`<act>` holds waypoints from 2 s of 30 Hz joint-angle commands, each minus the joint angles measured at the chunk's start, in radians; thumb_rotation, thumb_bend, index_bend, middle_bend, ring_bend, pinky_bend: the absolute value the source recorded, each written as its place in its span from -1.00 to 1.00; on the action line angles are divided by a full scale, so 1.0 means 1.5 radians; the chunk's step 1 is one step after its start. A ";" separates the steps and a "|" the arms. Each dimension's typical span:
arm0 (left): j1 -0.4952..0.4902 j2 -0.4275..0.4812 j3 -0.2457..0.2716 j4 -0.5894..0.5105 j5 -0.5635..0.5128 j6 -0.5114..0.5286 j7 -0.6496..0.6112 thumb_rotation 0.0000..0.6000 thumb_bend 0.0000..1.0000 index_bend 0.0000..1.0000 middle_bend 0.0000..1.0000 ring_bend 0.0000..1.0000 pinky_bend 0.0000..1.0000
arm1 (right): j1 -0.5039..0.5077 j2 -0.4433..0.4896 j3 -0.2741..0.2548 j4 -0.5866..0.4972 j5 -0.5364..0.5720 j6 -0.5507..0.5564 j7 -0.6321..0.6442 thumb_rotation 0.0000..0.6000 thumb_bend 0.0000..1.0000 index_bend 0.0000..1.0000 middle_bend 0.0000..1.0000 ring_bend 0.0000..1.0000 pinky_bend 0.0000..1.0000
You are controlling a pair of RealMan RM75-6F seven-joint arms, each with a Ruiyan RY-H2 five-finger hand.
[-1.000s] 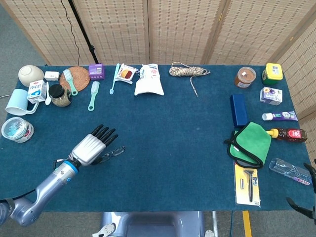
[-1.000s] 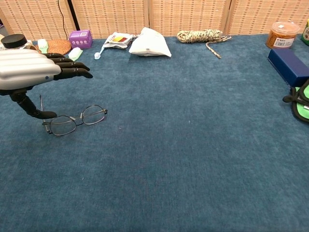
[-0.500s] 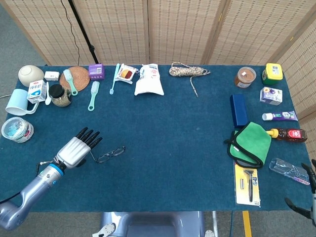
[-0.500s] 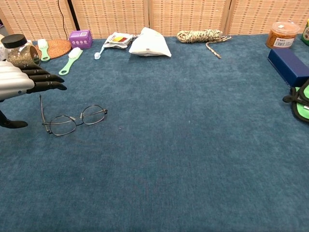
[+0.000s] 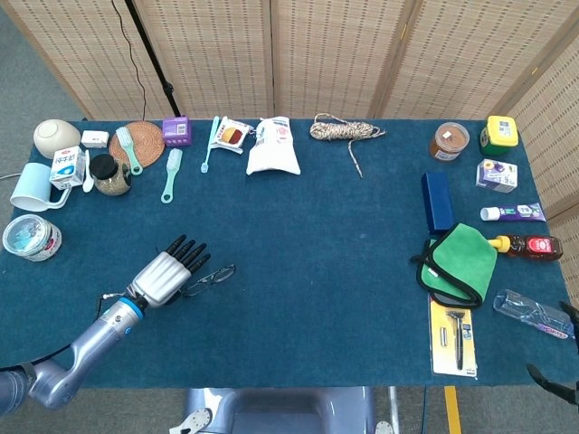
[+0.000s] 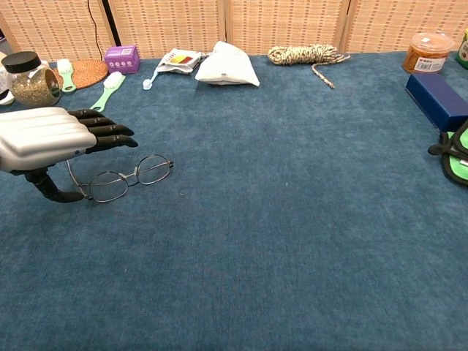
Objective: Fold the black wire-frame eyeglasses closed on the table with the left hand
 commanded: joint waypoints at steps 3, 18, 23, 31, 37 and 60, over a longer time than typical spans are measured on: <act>-0.004 -0.011 -0.012 -0.013 -0.004 -0.001 0.009 0.69 -0.47 -1.00 -1.00 -1.00 -1.00 | -0.002 0.002 0.000 0.002 0.002 0.001 0.004 1.00 -1.00 -0.76 -0.95 -0.96 -0.70; -0.017 -0.030 -0.046 -0.064 -0.038 -0.018 0.006 0.69 -0.47 -1.00 -1.00 -1.00 -1.00 | -0.003 0.002 0.002 0.009 0.008 0.000 0.014 1.00 -1.00 -0.76 -0.95 -0.96 -0.70; -0.027 -0.007 -0.057 -0.088 -0.034 -0.033 -0.033 0.65 -0.47 -1.00 -1.00 -1.00 -1.00 | -0.006 0.002 0.001 0.010 0.007 0.004 0.016 1.00 -1.00 -0.76 -0.95 -0.96 -0.70; -0.043 -0.002 -0.067 -0.103 -0.023 -0.065 -0.111 0.44 -0.48 -0.89 -1.00 -1.00 -1.00 | -0.011 0.002 0.000 0.014 0.004 0.010 0.024 1.00 -1.00 -0.76 -0.95 -0.97 -0.70; -0.055 -0.011 -0.067 -0.119 -0.014 -0.093 -0.161 0.43 -0.48 -0.89 -1.00 -1.00 -1.00 | -0.016 0.005 -0.001 0.017 0.003 0.015 0.031 1.00 -1.00 -0.76 -0.95 -0.97 -0.70; -0.098 -0.053 -0.092 -0.043 -0.113 -0.179 -0.246 0.42 -0.48 -0.90 -1.00 -1.00 -1.00 | -0.025 0.007 -0.002 0.018 0.003 0.022 0.036 1.00 -1.00 -0.76 -0.95 -0.97 -0.70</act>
